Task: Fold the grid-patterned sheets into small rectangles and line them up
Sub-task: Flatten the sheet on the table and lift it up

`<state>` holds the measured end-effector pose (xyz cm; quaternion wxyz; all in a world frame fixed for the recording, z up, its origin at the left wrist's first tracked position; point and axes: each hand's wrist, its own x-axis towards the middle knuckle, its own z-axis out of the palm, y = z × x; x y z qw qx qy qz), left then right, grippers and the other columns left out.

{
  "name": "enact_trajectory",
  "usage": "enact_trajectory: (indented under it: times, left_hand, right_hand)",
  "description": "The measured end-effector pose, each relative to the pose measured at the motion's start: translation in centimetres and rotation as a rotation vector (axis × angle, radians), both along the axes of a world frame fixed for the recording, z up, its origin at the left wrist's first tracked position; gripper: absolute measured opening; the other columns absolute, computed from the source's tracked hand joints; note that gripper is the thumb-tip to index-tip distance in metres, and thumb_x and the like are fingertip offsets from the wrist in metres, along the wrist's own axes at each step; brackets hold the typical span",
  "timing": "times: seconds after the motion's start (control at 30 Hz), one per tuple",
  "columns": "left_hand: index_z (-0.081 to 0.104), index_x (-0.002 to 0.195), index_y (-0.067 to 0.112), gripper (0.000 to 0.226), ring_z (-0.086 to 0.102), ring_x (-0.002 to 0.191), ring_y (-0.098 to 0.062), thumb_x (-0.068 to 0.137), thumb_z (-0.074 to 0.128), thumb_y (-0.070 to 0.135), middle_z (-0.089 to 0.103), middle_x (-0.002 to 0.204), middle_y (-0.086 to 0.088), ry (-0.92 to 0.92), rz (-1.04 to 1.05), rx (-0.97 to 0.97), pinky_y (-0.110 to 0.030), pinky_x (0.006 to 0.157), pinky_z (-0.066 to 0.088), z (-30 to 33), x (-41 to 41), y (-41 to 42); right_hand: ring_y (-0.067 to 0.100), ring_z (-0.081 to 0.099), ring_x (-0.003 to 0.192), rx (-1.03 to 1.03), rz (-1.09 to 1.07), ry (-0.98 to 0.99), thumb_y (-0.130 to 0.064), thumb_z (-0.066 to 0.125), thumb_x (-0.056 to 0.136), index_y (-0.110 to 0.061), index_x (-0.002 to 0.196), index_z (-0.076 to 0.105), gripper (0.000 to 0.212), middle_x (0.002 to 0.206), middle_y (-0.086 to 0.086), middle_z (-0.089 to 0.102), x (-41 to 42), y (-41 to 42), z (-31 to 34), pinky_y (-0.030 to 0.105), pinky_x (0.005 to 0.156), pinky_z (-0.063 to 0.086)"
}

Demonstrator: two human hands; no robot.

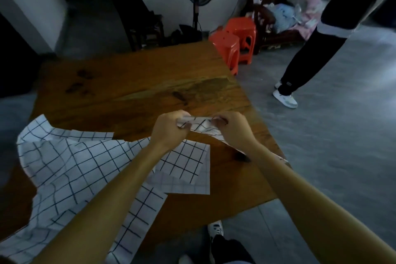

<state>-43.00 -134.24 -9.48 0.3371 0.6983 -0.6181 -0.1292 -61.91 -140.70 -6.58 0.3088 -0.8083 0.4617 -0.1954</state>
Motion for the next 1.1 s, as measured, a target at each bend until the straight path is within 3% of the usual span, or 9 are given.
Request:
enact_trajectory:
  times: [0.07, 0.17, 0.3, 0.37, 0.47, 0.6, 0.8, 0.9, 1.1]
  left_hand:
    - [0.069, 0.109, 0.018, 0.024, 0.062, 0.094, -0.010, 0.087, 0.067, 0.028, 0.069, 0.102, 0.006, 0.096, 0.010, 0.042, -0.016, 0.074, 0.045, 0.8, 0.9, 0.2]
    - [0.071, 0.097, 0.016, 0.030, 0.064, 0.086, -0.015, 0.091, 0.058, 0.042, 0.070, 0.092, 0.003, 0.145, 0.006, 0.047, -0.030, 0.071, 0.052, 1.9, 1.3, 0.1]
    - [0.066, 0.085, 0.005, 0.043, 0.062, 0.079, -0.029, 0.093, 0.051, 0.045, 0.067, 0.082, -0.011, 0.127, 0.022, 0.035, -0.046, 0.069, 0.051, 4.1, 1.0, -0.2]
    - [0.067, 0.082, 0.012, 0.028, 0.062, 0.079, -0.019, 0.094, 0.056, 0.034, 0.067, 0.082, -0.003, 0.101, 0.009, 0.019, -0.039, 0.069, 0.050, 5.7, 0.6, -0.6]
    - [0.069, 0.087, 0.019, 0.013, 0.059, 0.080, -0.008, 0.091, 0.063, 0.030, 0.067, 0.085, 0.006, 0.052, 0.015, -0.032, -0.030, 0.071, 0.048, 8.5, 0.4, -1.0]
    - [0.066, 0.086, 0.021, 0.013, 0.060, 0.075, -0.007, 0.087, 0.065, 0.034, 0.065, 0.082, 0.008, 0.018, 0.131, 0.045, -0.026, 0.064, 0.048, 10.6, 1.8, -0.3]
    - [0.067, 0.098, 0.018, 0.013, 0.062, 0.090, -0.003, 0.091, 0.061, 0.027, 0.066, 0.096, 0.008, 0.307, 0.238, -0.078, -0.022, 0.079, 0.049, 11.1, 1.5, 0.7]
    - [0.064, 0.104, 0.015, 0.016, 0.065, 0.091, -0.006, 0.094, 0.058, 0.024, 0.068, 0.100, 0.003, 0.397, 0.237, -0.176, -0.025, 0.080, 0.055, 11.0, 0.6, 0.5]
    - [0.061, 0.103, 0.012, 0.013, 0.067, 0.088, -0.006, 0.094, 0.056, 0.022, 0.069, 0.097, 0.000, 0.422, 0.277, -0.275, -0.019, 0.078, 0.054, 11.0, -0.3, 0.6]
  right_hand:
    - [0.001, 0.040, 0.047, 0.050, -0.014, -0.104, -0.020, 0.060, 0.095, -0.034, 0.060, 0.055, 0.038, 0.054, -0.014, 0.047, -1.0, -0.6, 1.8, 0.020, 0.048, 0.030]
    - [0.003, 0.036, 0.043, 0.173, -0.063, -0.192, -0.018, 0.060, 0.095, -0.027, 0.085, 0.071, 0.017, 0.050, -0.014, 0.049, -2.3, -1.2, 3.2, 0.017, 0.045, 0.032]
    - [0.005, 0.062, 0.066, 0.130, -0.043, -0.203, -0.026, 0.068, 0.088, -0.026, 0.094, 0.068, 0.006, 0.077, -0.013, 0.068, -2.9, -1.8, 4.1, 0.021, 0.061, 0.048]
    - [0.007, 0.065, 0.073, 0.036, -0.016, -0.222, -0.030, 0.071, 0.086, -0.020, 0.096, 0.068, 0.014, 0.084, -0.007, 0.070, -2.2, -2.1, 4.9, 0.023, 0.064, 0.053]
    - [0.012, 0.054, 0.056, 0.015, -0.030, -0.352, -0.030, 0.070, 0.087, -0.006, 0.079, 0.066, 0.025, 0.064, 0.001, 0.061, -0.9, -2.8, 6.7, 0.034, 0.055, 0.048]
    - [0.002, 0.048, 0.045, 0.172, -0.085, -0.514, -0.024, 0.069, 0.089, -0.016, 0.064, 0.057, 0.029, 0.053, -0.008, 0.052, -1.6, -5.5, 8.5, 0.020, 0.047, 0.042]
    - [0.024, 0.071, 0.089, 0.427, -0.120, -0.670, -0.026, 0.068, 0.089, -0.012, 0.087, 0.071, 0.014, 0.094, 0.009, 0.074, -3.3, -8.9, 8.3, 0.046, 0.085, 0.057]
    - [0.032, 0.069, 0.099, 0.457, -0.137, -0.674, -0.028, 0.068, 0.089, -0.011, 0.091, 0.072, 0.017, 0.103, 0.015, 0.072, -3.1, -9.2, 7.9, 0.051, 0.088, 0.055]
    - [0.028, 0.070, 0.094, 0.475, -0.129, -0.681, -0.031, 0.067, 0.090, -0.013, 0.088, 0.071, 0.019, 0.096, 0.011, 0.074, -2.8, -9.3, 7.5, 0.050, 0.087, 0.056]
